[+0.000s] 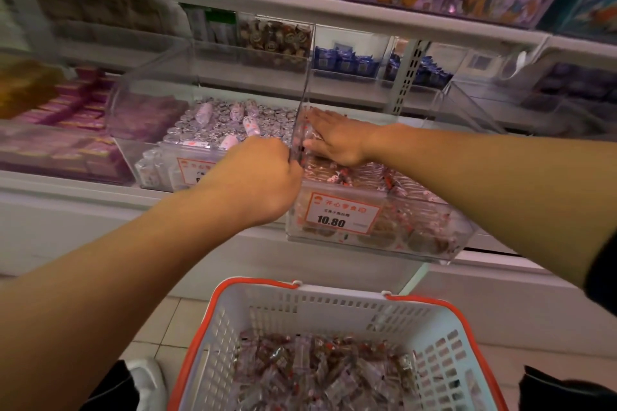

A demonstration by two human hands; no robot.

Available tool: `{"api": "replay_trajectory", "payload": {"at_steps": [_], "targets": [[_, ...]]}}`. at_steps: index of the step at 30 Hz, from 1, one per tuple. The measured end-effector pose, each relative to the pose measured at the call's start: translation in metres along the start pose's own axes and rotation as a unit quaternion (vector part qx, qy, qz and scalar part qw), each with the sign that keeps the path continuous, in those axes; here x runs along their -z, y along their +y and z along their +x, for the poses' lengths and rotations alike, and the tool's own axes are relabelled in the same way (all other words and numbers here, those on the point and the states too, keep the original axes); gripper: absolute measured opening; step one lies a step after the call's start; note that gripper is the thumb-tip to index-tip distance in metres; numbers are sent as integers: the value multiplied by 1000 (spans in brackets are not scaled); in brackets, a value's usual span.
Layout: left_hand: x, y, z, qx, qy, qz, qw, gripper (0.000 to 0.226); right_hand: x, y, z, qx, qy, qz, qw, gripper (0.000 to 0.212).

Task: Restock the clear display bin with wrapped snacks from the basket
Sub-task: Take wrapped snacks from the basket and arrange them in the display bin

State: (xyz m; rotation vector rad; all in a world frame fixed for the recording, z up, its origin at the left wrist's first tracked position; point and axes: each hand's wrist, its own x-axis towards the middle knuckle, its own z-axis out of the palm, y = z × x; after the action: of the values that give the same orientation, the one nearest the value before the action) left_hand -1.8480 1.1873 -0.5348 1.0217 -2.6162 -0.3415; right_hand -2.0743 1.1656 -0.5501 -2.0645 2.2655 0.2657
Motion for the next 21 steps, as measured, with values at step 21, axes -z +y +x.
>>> {"api": "replay_trajectory", "payload": {"at_steps": [21], "targets": [[-135, 2, -100, 98, -520, 73, 846, 25, -266, -123, -222, -79, -112, 258, 956, 47]]}}
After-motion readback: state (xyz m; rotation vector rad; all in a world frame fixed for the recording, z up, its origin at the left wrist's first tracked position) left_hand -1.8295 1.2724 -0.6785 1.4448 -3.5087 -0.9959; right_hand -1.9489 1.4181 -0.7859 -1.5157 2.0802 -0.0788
